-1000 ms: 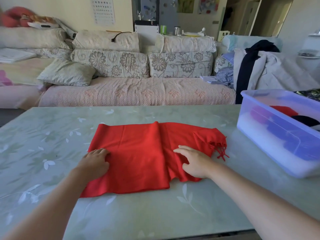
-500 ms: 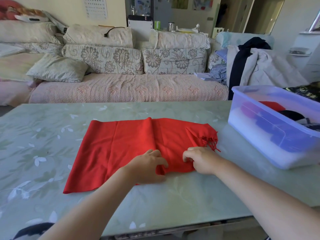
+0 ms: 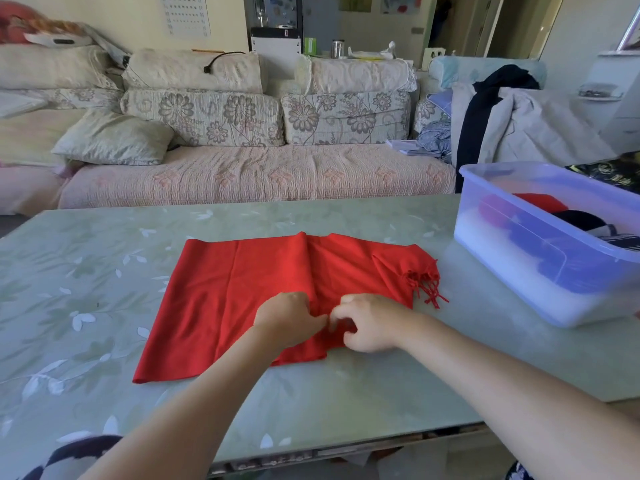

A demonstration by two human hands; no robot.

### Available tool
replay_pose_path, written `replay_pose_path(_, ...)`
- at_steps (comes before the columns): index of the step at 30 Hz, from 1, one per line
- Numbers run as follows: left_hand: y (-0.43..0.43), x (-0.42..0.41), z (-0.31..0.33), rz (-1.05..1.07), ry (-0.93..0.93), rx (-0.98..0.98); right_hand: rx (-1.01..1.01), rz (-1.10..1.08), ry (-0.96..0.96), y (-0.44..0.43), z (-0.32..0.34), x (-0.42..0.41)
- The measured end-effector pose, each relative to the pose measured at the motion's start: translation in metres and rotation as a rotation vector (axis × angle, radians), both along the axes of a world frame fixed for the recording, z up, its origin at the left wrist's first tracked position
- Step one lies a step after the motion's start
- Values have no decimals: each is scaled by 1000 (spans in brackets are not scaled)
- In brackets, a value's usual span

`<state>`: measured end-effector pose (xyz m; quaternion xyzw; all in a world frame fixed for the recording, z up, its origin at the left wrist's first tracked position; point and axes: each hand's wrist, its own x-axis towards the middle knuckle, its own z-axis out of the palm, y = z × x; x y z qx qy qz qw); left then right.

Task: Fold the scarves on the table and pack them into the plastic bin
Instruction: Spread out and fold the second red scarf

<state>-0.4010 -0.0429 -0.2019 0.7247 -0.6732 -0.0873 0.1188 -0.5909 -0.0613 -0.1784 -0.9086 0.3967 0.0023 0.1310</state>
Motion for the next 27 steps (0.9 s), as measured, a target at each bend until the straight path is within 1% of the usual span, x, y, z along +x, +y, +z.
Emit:
replay_pose_path(1,-2,-1,0,-10,-40,26,48,17,14,1,-2,4)
replay_pose_path(3,-8,-1,-1,-8,-17,41,108,17,27,0,-4,8)
replay_pose_path(5,-12,2,5,43,97,20,148,-12,11,-2,-3,9)
replay_pose_path(9,-21,18,29,172,376,-159,272,-64,-13,-4,1,10)
replay_pose_path(10,-23,20,30,155,425,-152,309,-65,-20,-6,3,10)
replay_pose_path(11,-23,21,28,105,455,-97,340,-61,-25,-8,4,10)
replay_pose_path(13,-22,19,15,-27,463,81,372,-84,-33,-13,5,10)
replay_pose_path(14,-21,18,9,-77,454,135,375,-116,-46,-15,7,10)
replay_pose_path(16,-19,19,6,-131,510,132,358,-188,-90,-18,9,12)
replay_pose_path(17,-18,23,8,-144,552,102,347,-220,-113,-20,9,14)
replay_pose_path(18,-16,29,12,-151,548,54,342,-255,-134,-21,9,17)
replay_pose_path(19,-13,37,14,-156,490,-8,340,-291,-150,-22,8,20)
replay_pose_path(21,-7,58,13,-190,277,-174,280,-361,-162,-22,4,28)
replay_pose_path(22,-2,69,11,-203,143,-239,201,-377,-163,-22,0,31)
replay_pose_path(23,4,81,7,-192,19,-265,95,-352,-150,-21,-5,35)
replay_pose_path(24,9,93,2,-151,-75,-240,-9,-283,-122,-20,-9,39)
replay_pose_path(25,14,104,-4,-106,-137,-176,-81,-191,-89,-18,-12,42)
replay_pose_path(26,19,116,-12,-74,-167,-84,-109,-114,-66,-18,-14,45)
replay_pose_path(27,23,126,-19,-47,-172,15,-106,-82,-42,-18,-15,49)
